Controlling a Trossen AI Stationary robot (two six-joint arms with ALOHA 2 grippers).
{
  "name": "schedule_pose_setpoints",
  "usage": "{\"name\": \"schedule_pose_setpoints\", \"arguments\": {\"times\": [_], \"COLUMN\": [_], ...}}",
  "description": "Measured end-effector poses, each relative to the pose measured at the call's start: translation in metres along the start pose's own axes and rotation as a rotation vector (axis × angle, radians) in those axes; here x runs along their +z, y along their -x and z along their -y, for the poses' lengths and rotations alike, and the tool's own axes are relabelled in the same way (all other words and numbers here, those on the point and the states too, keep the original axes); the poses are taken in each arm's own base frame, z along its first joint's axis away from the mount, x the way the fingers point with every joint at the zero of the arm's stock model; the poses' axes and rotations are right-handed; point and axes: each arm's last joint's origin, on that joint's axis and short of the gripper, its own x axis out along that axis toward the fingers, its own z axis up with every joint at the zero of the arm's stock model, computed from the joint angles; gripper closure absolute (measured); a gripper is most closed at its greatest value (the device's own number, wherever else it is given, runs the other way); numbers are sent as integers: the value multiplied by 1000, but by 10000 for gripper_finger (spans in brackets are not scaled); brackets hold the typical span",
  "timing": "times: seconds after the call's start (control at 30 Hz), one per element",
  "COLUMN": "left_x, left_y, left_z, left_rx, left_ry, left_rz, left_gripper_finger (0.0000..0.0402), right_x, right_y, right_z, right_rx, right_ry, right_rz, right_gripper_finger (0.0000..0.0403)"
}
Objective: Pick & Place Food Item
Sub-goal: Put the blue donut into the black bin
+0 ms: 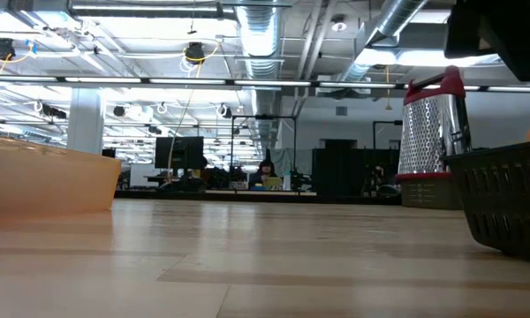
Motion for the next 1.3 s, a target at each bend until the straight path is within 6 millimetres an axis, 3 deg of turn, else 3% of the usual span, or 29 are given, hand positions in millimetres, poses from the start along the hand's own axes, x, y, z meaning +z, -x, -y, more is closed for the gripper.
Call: {"name": "schedule_pose_setpoints", "arguments": {"times": [0.5,0.73,0.93,1.17,1.3], "left_x": [0,0,1,1,1], "left_y": [0,0,0,0,0], "left_z": [0,0,1,1,1], "left_rx": [4,5,0,-5,-5], "left_ry": [-1,-1,6,12,13], "left_rz": [10,12,17,19,18], "left_gripper_finger": [261,261,261,261,261], "right_x": [-18,-16,-12,-19,-22], "right_y": [5,6,-6,-43,-46], "right_z": [-2,7,9,6,6], "right_rx": [-90,-166,-153,-192,-224], "right_ry": [14,49,42,47,41], "right_rz": [-82,-69,-84,-230,-268], "right_gripper_finger": [211,172,154,153,153]}}
